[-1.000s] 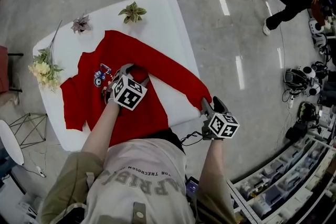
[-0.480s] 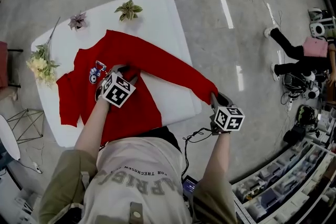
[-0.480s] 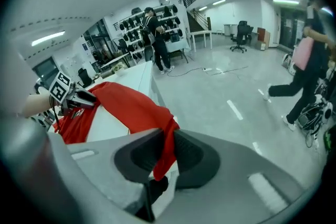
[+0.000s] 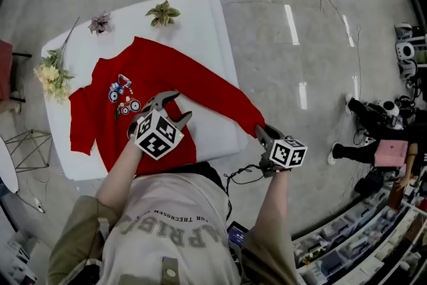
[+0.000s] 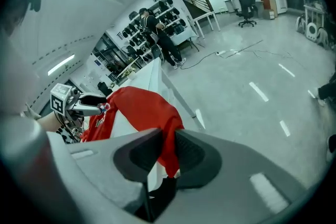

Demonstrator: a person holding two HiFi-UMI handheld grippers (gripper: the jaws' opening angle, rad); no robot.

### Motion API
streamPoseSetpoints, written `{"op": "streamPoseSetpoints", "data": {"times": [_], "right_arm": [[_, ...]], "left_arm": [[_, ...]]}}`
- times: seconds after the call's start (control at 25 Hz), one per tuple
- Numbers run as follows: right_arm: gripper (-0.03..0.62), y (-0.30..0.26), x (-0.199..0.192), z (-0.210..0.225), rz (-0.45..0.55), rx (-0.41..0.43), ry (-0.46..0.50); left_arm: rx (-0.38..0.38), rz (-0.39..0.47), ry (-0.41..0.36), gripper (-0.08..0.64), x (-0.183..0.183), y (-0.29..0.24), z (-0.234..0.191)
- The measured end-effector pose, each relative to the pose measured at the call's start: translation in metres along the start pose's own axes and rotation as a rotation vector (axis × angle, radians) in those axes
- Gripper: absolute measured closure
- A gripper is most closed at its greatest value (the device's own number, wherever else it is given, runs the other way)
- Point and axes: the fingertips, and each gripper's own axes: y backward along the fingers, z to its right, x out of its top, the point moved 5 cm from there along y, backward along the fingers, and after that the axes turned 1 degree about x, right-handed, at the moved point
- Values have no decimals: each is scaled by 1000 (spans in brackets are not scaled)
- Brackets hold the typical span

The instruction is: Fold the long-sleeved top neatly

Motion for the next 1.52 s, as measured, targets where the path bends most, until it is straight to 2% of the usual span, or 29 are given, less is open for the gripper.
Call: {"op": "streamPoseSetpoints", "data": {"times": [0.2,0.4,0.56,0.72,0.88,1.08,1.12,1.2,1.24,1.36,1.44,1.52], "right_arm": [[531,28,41,-44,89,103,97],[532,27,68,-123,72,219,322],[532,-7,56,-196,5,273,510],[532,-58,15,-255,-85,284,636],[532,-101,-27,-298,-137,280,675],[530,-144,-72,-315,-196,171,767],[506,-150,-79,-317,-211,166,788],[330,-149,-86,-323,-231,183,801],[301,-141,-85,-326,-216,192,798],[299,-106,-73,-329,-109,177,757],[300,-84,-65,-317,-57,137,719],[301,-72,-60,-299,-43,90,687]], "left_arm": [[-17,62,2,312,24,-8,41],[41,76,32,304,6,8,43],[85,66,37,304,-27,36,31],[130,42,32,304,-69,69,8],[156,11,28,304,-112,98,-12],[136,-21,16,304,-149,113,-23],[127,-28,14,304,-154,114,-23],[106,-28,13,304,-158,115,-24],[96,-20,16,304,-157,116,-24],[66,20,27,304,-145,114,-21],[43,44,32,304,-131,105,-15],[17,32,19,304,-119,86,-4]]}}
